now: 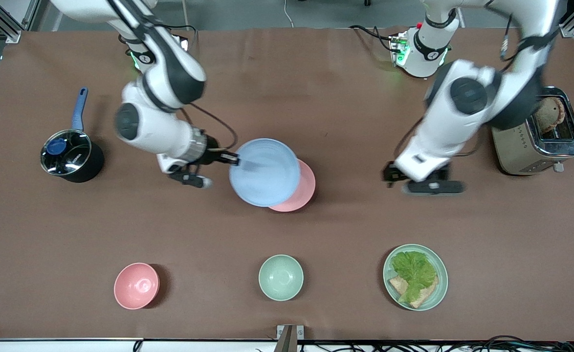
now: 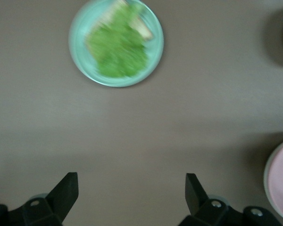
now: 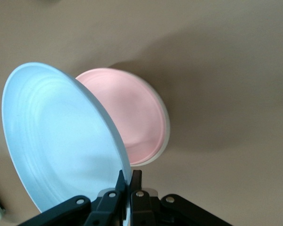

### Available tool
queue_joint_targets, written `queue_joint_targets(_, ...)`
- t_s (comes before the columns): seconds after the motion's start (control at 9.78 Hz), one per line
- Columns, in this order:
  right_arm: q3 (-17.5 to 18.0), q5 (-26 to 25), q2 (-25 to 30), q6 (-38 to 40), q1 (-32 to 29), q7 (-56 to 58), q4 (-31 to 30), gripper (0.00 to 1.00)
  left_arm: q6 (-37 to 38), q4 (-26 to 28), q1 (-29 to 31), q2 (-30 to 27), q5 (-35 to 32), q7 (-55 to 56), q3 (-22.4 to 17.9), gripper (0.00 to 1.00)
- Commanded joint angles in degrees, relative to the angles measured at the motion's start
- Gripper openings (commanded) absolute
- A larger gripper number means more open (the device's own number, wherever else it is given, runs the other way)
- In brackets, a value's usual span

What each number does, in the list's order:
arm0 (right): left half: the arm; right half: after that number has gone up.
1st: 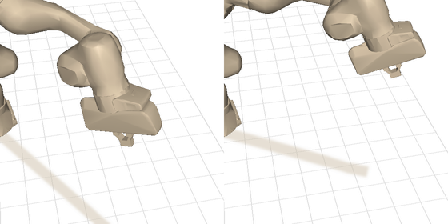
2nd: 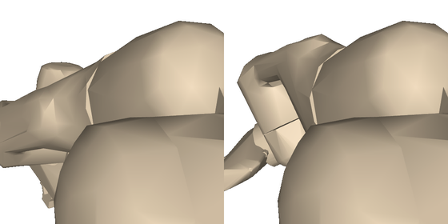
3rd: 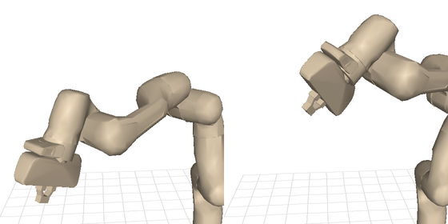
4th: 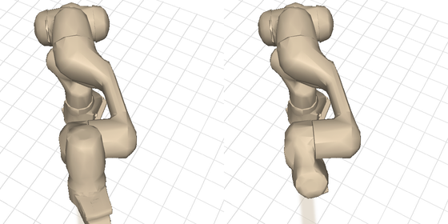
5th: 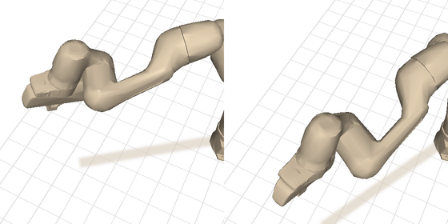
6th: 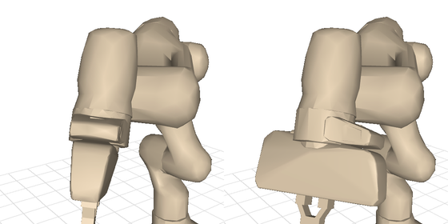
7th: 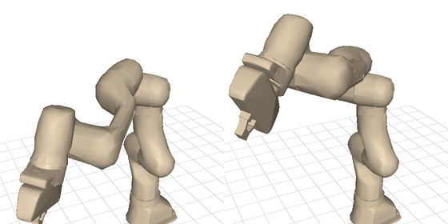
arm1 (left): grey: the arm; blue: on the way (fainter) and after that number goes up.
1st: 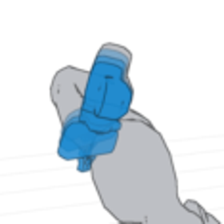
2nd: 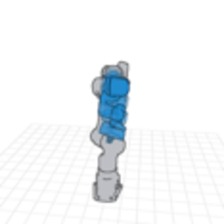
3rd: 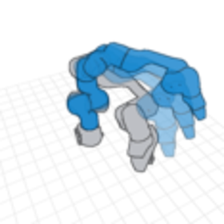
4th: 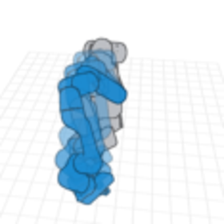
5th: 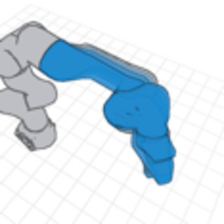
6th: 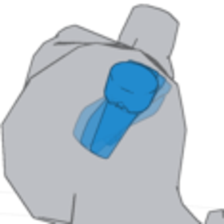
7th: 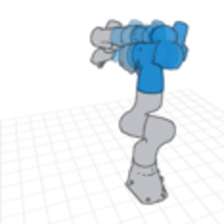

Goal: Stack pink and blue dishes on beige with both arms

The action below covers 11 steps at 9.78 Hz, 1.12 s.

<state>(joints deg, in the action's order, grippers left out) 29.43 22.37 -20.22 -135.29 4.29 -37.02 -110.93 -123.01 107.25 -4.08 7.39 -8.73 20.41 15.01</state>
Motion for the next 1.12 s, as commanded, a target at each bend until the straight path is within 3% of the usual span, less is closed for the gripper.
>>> queue_joint_targets(0.0,0.7,0.0,-5.7,-6.7,1.9,-0.8,0.4,0.01,5.4,-1.6,-0.4,-4.1,1.3,-6.4,-5.0,1.00)
queue_joint_targets(0.31,0.7,0.0,-10.3,-16.3,4.0,-0.8,-2.9,0.02,24.4,-15.4,-0.4,-4.9,6.6,-17.2,-10.9,1.00)
queue_joint_targets(0.41,0.7,0.0,-11.1,-19.0,4.5,-0.8,-3.8,0.02,29.2,-17.6,-0.4,-6.1,7.1,-19.3,-12.4,1.00)
queue_joint_targets(0.61,0.6,-0.1,-11.1,-19.4,4.5,-0.6,-5.3,0.02,34.3,-15.3,0.2,-12.9,8.1,-22.1,-14.6,1.00)
queue_joint_targets(1.02,0.7,-1.2,-8.5,-17.6,2.6,-0.2,-6.8,0.02,37.0,-22.3,0.9,-8.9,10.7,-22.1,-16.7,1.00)
